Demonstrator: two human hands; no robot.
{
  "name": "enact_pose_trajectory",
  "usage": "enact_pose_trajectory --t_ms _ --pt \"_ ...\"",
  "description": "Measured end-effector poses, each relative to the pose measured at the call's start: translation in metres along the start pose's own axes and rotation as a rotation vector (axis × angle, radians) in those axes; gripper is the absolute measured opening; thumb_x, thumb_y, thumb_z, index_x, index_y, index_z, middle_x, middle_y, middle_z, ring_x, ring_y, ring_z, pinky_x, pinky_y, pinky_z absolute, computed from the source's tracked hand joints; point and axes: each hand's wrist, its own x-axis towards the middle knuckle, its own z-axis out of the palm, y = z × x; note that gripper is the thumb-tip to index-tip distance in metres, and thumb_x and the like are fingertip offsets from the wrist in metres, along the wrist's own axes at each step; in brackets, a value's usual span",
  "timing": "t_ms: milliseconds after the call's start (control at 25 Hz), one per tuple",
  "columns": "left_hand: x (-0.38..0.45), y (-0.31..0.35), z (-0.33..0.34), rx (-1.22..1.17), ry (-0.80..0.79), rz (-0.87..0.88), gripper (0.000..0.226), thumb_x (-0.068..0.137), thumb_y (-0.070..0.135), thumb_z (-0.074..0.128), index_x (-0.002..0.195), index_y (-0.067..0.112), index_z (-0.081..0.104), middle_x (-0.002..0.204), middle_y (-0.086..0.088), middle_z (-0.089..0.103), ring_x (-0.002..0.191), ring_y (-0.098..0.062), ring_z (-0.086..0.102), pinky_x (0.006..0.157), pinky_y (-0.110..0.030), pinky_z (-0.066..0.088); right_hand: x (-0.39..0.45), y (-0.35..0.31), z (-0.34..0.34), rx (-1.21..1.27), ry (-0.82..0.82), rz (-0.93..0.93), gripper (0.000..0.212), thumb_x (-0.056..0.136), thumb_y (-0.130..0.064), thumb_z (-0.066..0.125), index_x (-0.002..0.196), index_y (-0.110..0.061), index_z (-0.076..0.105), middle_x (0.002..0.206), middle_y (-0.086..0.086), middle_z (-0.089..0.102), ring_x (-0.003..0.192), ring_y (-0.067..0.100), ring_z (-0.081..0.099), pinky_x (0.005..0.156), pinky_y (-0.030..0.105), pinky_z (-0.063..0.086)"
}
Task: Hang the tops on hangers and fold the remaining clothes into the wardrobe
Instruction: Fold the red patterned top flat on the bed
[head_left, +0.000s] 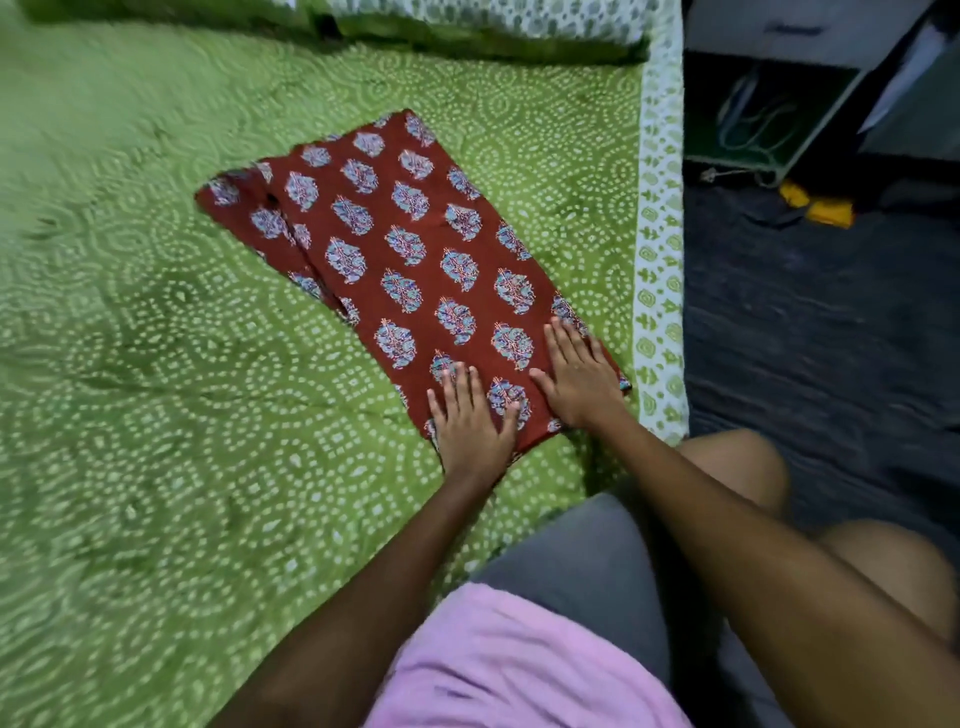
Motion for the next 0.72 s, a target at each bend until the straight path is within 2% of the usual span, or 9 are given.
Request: enact_pose_trajectory --t_ms 80,160,320,400,480,560,640,720 --pt "-0.007 -0.009 -0.005 0.011 -0.01 0.057 0.107 0.071 0.077 -0.016 0.15 0.01 0.01 0.158 -0.008 0.003 0.146 -0.022 -0.005 0.11 -0.037 -0.019 -0.018 -0.005 -0.001 -0.038 -0.016 0.097 0.074 0.094 -0.055 0.004 0.149 -0.005 -0.003 0.158 0.01 -0.007 0.145 0.018 -0.01 0.114 0.034 -0.015" --pt "-0.009 -0.021 -0.007 -0.008 -0.019 0.052 0.106 0.07 0.078 -0.014 0.15 0.012 0.011 0.158 -0.009 0.002 0.146 -0.023 -0.006 0.11 -0.036 -0.02 -0.025 -0.022 0.0 -0.054 -0.031 0.146 0.071 0.099 -0.05 0.011 0.148 -0.001 -0.006 0.157 0.015 -0.008 0.145 0.023 -0.011 0.114 0.034 -0.013" --pt "-0.001 -0.057 -0.021 -0.239 0.129 -0.085 0.088 0.085 0.064 0.018 0.149 0.003 0.012 0.157 -0.013 0.004 0.146 -0.026 0.0 0.115 -0.033 -0.007 -0.014 -0.071 0.001 0.01 -0.062 0.017 0.07 0.1 -0.048 0.014 0.147 -0.001 -0.007 0.156 0.014 -0.011 0.145 0.023 -0.013 0.116 0.034 -0.011" --pt "0.017 -0.07 -0.027 -0.479 0.133 -0.193 0.078 0.093 0.047 0.041 0.148 0.001 0.01 0.157 -0.014 0.009 0.145 -0.024 0.007 0.118 -0.032 0.001 0.005 -0.093 0.003 0.044 -0.059 -0.015 0.071 0.099 -0.049 0.014 0.148 -0.002 -0.006 0.157 0.014 -0.01 0.145 0.022 -0.012 0.117 0.034 -0.009" --pt "0.041 -0.078 -0.033 -0.886 0.112 -0.316 0.079 0.086 0.039 0.057 0.148 0.005 0.021 0.152 -0.012 0.029 0.139 -0.023 0.029 0.117 -0.037 0.02 0.033 -0.118 0.003 0.102 -0.052 -0.028 0.07 0.1 -0.048 0.016 0.148 -0.002 -0.005 0.157 0.013 -0.008 0.145 0.022 -0.011 0.117 0.034 -0.008" --pt "0.067 -0.088 -0.042 -1.267 0.111 -0.511 0.077 0.074 0.042 0.06 0.14 0.009 0.037 0.137 -0.01 0.051 0.123 -0.023 0.051 0.106 -0.041 0.039 0.062 -0.142 0.003 0.186 -0.026 -0.028 0.067 0.101 -0.045 0.018 0.149 -0.003 -0.001 0.158 0.012 -0.006 0.146 0.021 -0.009 0.117 0.034 -0.007" --pt "0.091 -0.102 -0.05 -1.575 0.085 -0.658 0.054 0.083 0.027 0.058 0.128 0.002 0.047 0.126 -0.015 0.058 0.109 -0.027 0.058 0.096 -0.039 0.047 0.083 -0.157 0.005 0.259 0.039 -0.017 0.063 0.1 -0.044 0.015 0.15 -0.006 0.004 0.158 0.009 0.0 0.146 0.019 -0.004 0.116 0.033 -0.007" --pt "0.111 -0.115 -0.058 -1.809 0.041 -0.705 0.032 0.093 0.012 0.05 0.122 -0.002 0.052 0.122 -0.018 0.06 0.101 -0.025 0.061 0.091 -0.032 0.049 0.09 -0.159 0.013 0.313 0.144 -0.016 0.067 0.095 -0.048 0.008 0.15 -0.009 0.012 0.158 0.005 0.008 0.146 0.016 0.002 0.115 0.029 -0.007"
